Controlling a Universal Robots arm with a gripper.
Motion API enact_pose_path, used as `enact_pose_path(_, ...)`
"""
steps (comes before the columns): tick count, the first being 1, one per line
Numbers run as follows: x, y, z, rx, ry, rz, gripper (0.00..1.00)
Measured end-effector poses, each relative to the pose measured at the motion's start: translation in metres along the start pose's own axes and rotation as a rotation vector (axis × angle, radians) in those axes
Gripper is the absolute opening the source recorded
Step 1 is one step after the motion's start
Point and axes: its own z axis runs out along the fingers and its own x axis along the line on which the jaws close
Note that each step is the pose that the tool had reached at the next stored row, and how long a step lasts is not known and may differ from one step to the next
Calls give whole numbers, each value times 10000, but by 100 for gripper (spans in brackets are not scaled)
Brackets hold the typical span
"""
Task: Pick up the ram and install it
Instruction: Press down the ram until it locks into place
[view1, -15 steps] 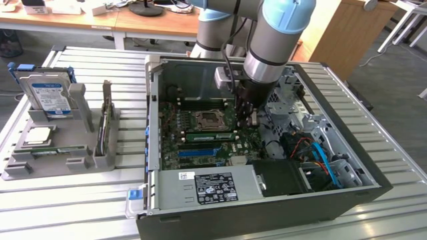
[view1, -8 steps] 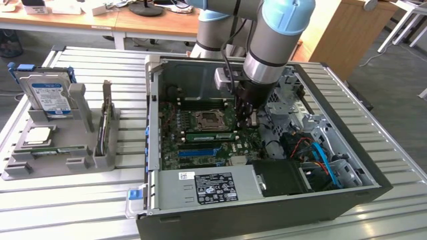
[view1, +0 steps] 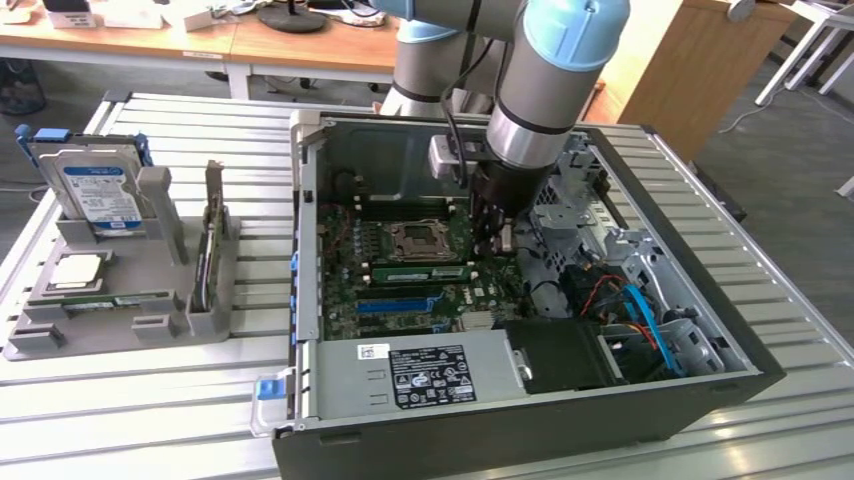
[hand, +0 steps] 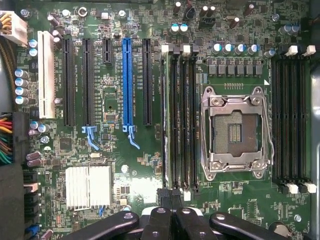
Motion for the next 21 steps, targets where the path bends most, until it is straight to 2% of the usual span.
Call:
enact_pose_path(11,3,0,53,0,-1,0,11)
enact_pose_path(21,-22,0,63,1,-2,1,11)
